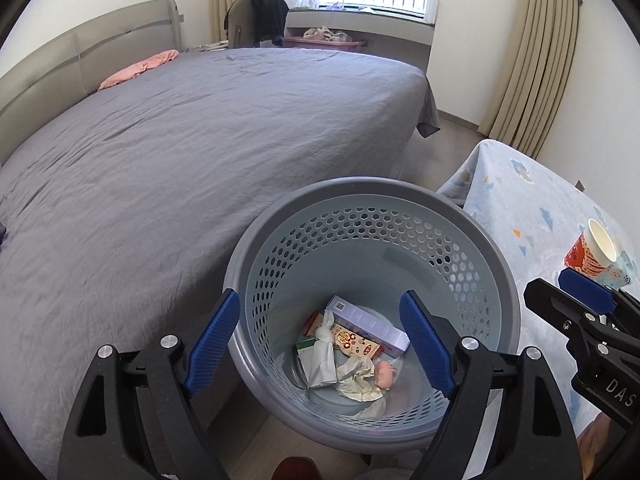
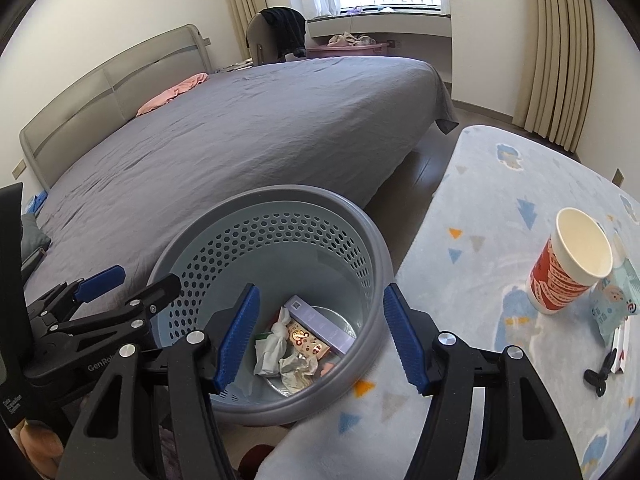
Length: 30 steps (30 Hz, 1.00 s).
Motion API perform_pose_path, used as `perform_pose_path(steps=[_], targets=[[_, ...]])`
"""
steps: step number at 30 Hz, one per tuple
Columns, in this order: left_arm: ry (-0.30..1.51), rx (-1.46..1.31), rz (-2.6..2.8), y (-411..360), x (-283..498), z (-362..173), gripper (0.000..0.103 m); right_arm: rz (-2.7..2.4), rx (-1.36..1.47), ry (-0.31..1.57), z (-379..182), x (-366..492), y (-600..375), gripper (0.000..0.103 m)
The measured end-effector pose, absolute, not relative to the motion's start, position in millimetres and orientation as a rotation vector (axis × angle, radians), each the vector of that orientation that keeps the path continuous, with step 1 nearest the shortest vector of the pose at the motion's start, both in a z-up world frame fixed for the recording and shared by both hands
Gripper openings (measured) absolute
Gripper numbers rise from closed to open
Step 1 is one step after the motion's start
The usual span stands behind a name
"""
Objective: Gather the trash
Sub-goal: 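Open both grippers to drop the tissue and pink pig into the wastebasket, then move the right gripper back to the table and grasp the white tube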
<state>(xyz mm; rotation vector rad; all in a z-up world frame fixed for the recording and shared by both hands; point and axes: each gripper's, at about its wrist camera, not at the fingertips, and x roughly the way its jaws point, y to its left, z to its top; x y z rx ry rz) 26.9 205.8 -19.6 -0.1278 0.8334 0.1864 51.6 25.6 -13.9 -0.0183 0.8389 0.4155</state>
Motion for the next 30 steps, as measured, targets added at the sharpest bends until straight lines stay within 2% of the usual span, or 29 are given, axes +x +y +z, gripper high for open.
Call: perform_pose_path(steps=[11,21,30], targets=[[0.816,-0.116,0.163,193,24,-14,0.086,0.324,0.029,0.845,-18,35,-18,0.062],[0.795,-0.086,0.108,164,16,-6,0.088,0.151,0.081,0.863,-21,1,-113,0.064],[0.841,-0.004,-0.037,93,6,-16,0.088,0.016,0.14,0.895,-15,-9,-206,0.066]])
